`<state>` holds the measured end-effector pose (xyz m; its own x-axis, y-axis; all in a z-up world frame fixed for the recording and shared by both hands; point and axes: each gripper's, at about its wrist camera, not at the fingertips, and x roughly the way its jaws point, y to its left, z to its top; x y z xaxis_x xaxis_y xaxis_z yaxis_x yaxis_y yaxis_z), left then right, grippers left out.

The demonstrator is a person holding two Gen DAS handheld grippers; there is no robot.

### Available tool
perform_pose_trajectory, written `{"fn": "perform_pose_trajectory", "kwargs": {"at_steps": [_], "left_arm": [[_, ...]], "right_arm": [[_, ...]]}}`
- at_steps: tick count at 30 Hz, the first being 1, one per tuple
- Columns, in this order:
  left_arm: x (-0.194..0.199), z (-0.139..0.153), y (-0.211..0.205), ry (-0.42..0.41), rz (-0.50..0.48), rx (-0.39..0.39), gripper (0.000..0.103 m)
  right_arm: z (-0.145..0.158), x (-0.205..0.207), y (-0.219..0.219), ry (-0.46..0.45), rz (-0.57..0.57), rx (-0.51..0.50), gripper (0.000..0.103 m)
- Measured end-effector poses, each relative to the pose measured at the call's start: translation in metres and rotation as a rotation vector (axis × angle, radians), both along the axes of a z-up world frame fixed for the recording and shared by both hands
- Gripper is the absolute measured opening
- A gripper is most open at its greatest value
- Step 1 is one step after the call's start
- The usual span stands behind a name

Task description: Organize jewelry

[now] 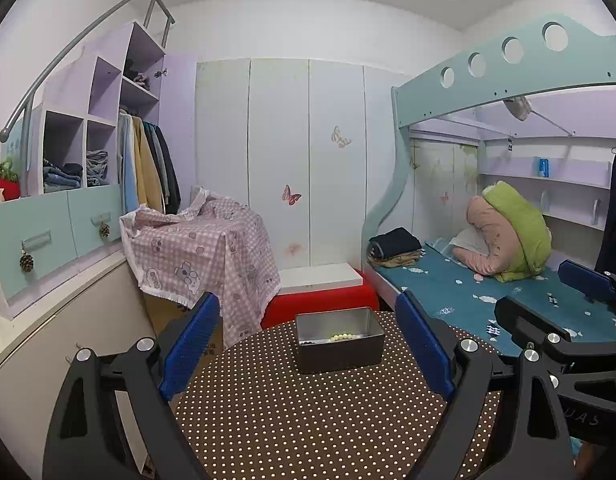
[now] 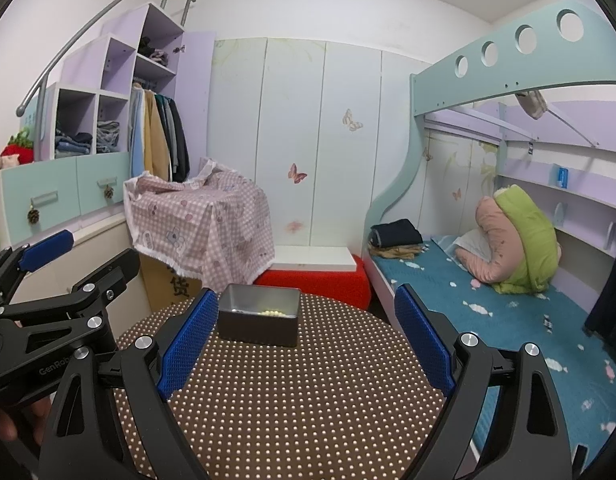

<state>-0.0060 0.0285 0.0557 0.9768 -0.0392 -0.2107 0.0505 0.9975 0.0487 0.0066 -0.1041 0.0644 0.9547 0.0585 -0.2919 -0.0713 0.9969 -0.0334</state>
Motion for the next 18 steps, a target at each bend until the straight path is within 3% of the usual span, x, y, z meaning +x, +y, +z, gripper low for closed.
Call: {"fn": "perform_pose_trajectory", "kwargs": {"at_steps": [18], "left_arm": [[0.0026,-0.0004,-0.0008,0.003,-0.003,0.001,0.087]], "right_arm": [[-0.0035,0.003,0.0013,0.003,-0.004,0.005,0.087]]}}
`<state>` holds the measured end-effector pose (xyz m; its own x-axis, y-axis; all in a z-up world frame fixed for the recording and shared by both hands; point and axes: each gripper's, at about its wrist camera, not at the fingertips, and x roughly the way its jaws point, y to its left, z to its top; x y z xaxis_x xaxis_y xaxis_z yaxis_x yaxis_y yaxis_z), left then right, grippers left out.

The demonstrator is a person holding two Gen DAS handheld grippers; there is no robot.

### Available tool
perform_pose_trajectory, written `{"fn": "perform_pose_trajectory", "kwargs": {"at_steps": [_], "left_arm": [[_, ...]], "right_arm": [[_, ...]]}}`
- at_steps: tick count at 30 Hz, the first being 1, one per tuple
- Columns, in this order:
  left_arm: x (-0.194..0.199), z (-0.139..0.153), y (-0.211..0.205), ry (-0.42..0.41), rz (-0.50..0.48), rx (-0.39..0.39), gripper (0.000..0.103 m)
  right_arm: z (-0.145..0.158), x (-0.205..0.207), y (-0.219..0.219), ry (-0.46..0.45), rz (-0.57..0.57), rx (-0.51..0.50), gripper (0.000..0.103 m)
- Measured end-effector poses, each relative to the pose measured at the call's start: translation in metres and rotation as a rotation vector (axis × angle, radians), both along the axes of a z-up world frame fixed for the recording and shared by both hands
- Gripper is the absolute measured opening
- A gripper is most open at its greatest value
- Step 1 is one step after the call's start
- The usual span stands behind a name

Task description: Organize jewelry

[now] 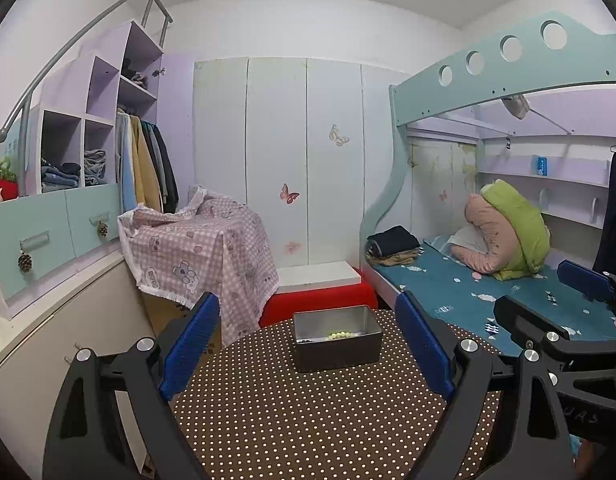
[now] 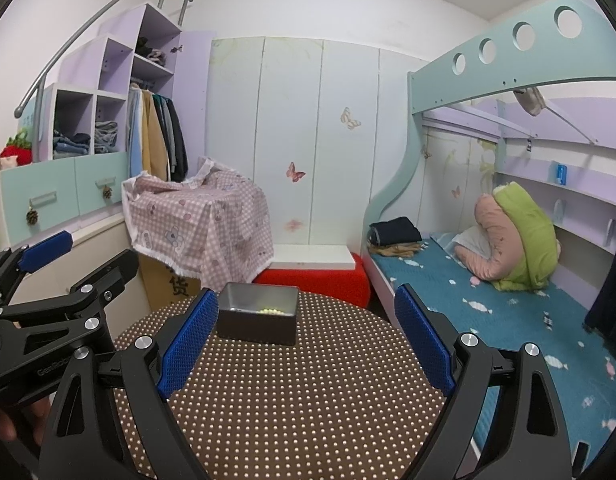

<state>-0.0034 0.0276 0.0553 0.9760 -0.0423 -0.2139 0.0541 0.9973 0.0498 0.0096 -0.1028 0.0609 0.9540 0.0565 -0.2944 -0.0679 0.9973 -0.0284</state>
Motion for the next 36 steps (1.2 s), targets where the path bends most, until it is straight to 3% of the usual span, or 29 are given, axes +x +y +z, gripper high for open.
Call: {"fn": "perform_pose_trajectory", "kwargs": {"at_steps": [36], "left_arm": [[-0.0011,0.0008,-0.0037,-0.002,-0.004,-0.003,0.087]], "right_arm": [[-0.0013,-0.0029,0.0034,-0.004,-0.006,-0.001,0.087]]}}
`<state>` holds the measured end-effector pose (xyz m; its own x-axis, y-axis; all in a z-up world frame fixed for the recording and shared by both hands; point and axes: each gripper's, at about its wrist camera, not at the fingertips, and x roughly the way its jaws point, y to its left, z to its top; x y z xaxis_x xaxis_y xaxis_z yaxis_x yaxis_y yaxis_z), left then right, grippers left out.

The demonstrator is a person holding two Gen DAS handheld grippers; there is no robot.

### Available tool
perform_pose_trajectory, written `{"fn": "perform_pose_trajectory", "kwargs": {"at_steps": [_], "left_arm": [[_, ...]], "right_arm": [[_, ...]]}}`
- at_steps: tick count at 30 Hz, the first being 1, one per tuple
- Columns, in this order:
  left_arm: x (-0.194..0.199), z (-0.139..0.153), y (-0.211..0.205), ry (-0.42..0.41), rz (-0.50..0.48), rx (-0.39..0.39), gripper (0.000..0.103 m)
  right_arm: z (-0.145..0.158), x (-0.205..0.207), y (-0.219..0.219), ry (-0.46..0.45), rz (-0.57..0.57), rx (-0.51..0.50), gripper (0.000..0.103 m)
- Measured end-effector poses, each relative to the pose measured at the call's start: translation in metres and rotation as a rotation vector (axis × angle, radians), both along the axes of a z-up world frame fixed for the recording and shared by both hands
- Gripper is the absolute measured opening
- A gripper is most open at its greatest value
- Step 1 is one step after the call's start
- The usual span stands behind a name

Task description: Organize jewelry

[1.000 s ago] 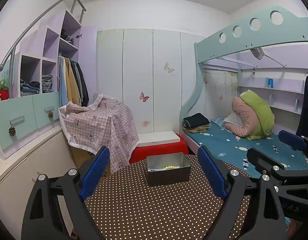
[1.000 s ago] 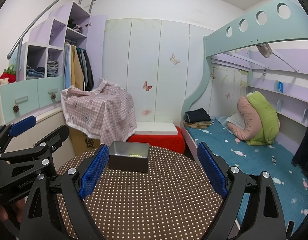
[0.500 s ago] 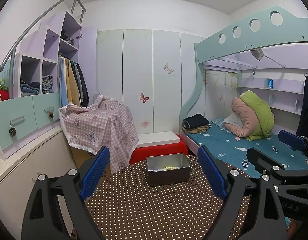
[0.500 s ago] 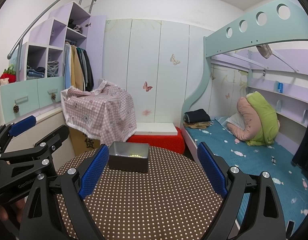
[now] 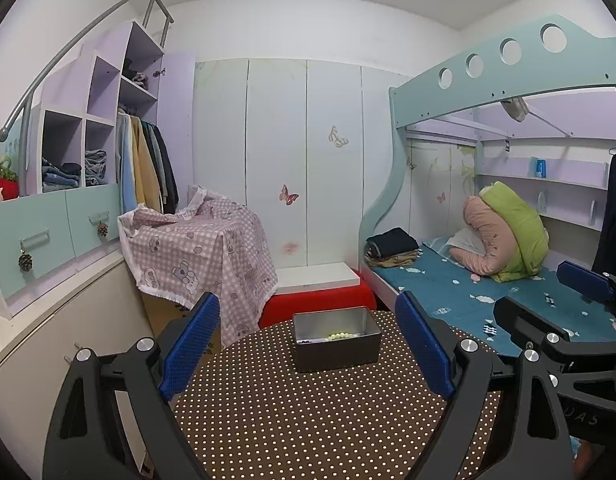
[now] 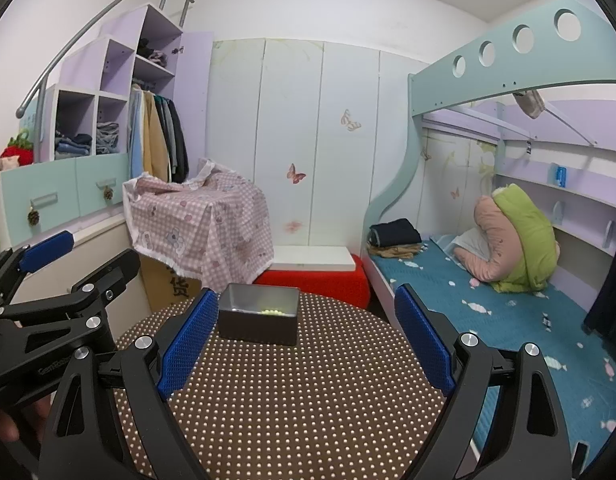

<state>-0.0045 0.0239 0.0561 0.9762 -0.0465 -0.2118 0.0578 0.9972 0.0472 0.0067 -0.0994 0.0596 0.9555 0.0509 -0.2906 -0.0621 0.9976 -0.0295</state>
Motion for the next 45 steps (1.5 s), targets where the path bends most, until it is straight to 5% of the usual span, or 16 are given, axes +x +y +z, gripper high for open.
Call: {"fn": "perform_pose_trajectory", "kwargs": {"at_steps": [45], "left_arm": [[-0.0012,-0.0002,0.0033,0.005,-0.003,-0.001,0.087]], "right_arm": [[0.0067,-0.006,0.0012,0.0,-0.006,0.0,0.087]]}}
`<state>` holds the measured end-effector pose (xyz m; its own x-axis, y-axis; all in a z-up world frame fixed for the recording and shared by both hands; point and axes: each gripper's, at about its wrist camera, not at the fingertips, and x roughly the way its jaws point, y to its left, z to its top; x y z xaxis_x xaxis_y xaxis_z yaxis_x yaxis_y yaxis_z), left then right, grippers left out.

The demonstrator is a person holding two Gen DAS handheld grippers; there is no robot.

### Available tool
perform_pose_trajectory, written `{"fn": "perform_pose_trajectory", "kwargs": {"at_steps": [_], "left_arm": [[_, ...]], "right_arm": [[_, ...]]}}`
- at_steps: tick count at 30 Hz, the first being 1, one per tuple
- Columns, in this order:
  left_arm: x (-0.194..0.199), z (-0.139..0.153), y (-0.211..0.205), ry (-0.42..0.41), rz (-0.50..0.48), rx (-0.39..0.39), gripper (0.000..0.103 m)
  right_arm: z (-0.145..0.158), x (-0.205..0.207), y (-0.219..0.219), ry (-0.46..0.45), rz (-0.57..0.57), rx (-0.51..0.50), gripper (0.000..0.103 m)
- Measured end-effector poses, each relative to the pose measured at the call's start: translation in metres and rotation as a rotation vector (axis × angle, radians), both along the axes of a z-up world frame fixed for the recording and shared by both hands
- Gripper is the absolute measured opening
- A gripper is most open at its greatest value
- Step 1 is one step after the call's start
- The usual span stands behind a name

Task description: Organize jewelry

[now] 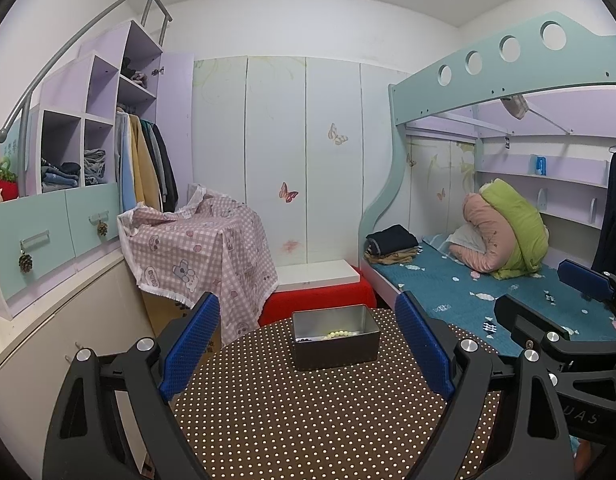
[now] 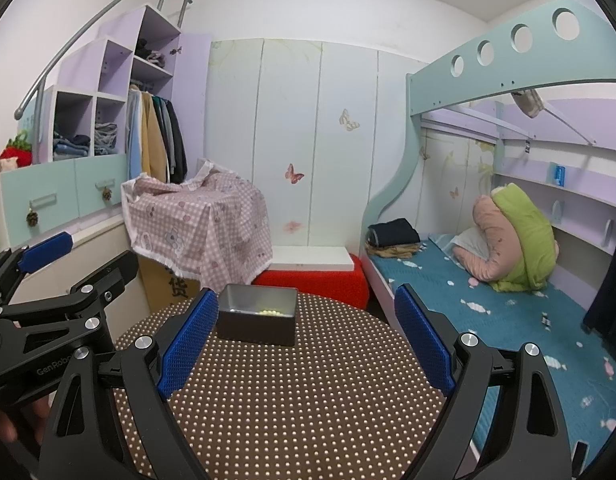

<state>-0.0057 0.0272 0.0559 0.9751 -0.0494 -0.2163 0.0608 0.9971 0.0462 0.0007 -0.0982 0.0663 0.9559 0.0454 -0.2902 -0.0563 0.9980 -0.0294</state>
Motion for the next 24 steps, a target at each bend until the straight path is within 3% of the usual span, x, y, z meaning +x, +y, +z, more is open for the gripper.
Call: {"fn": "perform_pose_trajectory", "kwargs": {"at_steps": [7,24], "left_arm": [[-0.0018,-0.002,0.0018,-0.039,0.011,0.01,0.087],[0.0027,-0.0036,0.0011,-0.028,0.005,0.017,0.087]], "right_arm": [[0.0001,0.0007,-0.0003,0.002,0.001,0.002,0.087],[-0.0031,0.004,0.0017,0.012,-0.009,0.005,0.087]]}}
